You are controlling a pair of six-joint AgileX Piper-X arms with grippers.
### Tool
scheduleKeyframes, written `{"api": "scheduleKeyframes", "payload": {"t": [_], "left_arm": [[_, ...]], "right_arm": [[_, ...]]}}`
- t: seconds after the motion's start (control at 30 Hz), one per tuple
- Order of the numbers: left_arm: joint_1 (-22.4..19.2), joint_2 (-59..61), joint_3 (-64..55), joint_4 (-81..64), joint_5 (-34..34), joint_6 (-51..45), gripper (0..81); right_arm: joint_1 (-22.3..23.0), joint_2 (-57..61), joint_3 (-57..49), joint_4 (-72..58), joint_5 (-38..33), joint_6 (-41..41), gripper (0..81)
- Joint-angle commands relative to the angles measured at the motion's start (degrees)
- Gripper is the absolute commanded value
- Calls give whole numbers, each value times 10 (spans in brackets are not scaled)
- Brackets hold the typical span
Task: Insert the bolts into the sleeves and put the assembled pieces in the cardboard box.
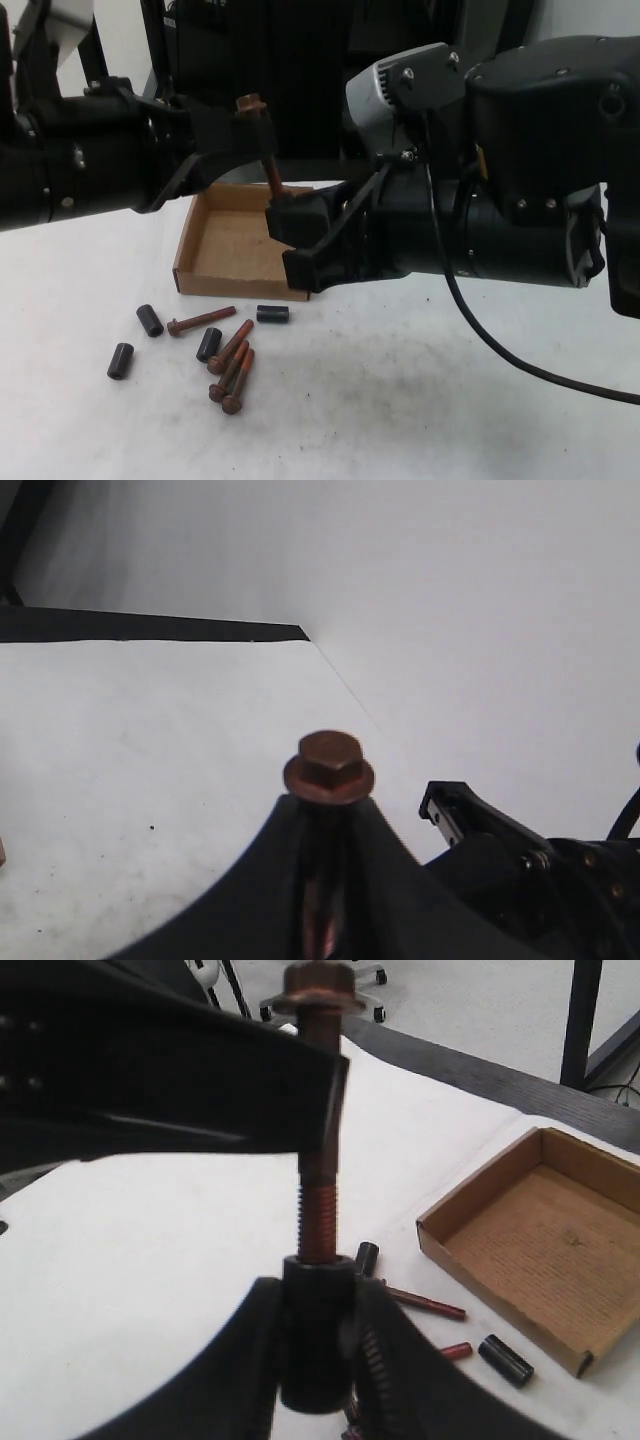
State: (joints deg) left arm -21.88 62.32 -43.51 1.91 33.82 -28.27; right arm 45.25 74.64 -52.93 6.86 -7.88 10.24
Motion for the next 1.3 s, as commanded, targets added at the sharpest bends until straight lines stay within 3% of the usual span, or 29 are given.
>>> {"api": "scheduleKeyframes", "payload": {"t": [0.0, 0.3, 0.63, 0.77, 1.03, 1.27], "left_arm": [[0, -7, 0, 1, 6, 2, 8], [0, -7, 0, 25, 6, 2, 8], [0, -7, 0, 54, -25, 8, 8], [-3, -7, 0, 51, -6, 48, 8], [-18, -7, 0, 51, -7, 43, 8], [-17, -7, 0, 40, -9, 43, 8]], "right_arm": [[-2, -1, -9, -39, -32, -32, 3], [-2, -1, -9, -63, -40, -91, 3], [-2, -13, -9, -86, -40, -88, 3], [-2, -13, -9, -69, -40, -35, 3], [-2, -13, -10, -54, -40, 59, 3], [-2, -13, -10, -54, -40, 66, 3]]}}
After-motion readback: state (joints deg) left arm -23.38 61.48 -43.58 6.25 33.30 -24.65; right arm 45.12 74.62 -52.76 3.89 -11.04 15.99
